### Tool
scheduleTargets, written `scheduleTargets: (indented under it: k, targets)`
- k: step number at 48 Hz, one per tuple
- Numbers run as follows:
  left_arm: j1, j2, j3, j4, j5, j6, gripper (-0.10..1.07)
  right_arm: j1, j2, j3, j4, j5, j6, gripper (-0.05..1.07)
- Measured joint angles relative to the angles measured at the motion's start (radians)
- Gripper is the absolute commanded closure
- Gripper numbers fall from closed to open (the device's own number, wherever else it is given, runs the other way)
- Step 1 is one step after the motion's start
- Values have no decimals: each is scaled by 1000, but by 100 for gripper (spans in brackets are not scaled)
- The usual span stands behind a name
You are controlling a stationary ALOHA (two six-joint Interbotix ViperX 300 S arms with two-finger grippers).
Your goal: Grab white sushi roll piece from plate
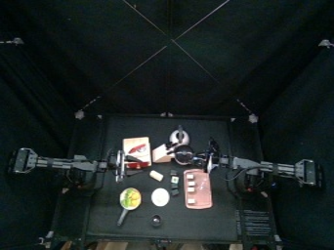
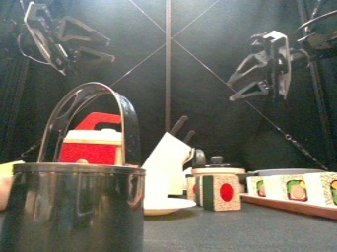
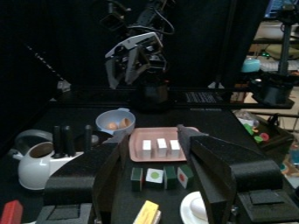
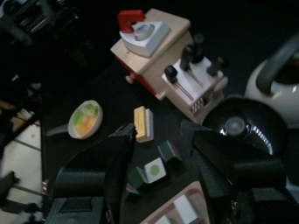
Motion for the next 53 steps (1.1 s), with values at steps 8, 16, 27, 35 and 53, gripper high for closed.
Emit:
scheduleTargets:
  k: [8, 16, 27, 35, 53]
  targets:
    - [-15, 5, 18, 8, 20, 2, 11, 28, 97, -117, 152, 272, 38, 20]
    - [-43, -26, 38, 17, 25, 0, 11, 95, 149, -183, 57, 466, 276, 20]
    - [-78, -35, 44, 17, 26, 0, 11, 255, 179, -179, -316, 526, 749, 19]
    - [-78, -35, 51, 17, 26, 0, 11, 321, 250, -172, -540, 545, 991, 13]
    - [-77, -35, 60, 18, 61, 0, 12, 321, 468, -219, -565, 543, 1026, 5]
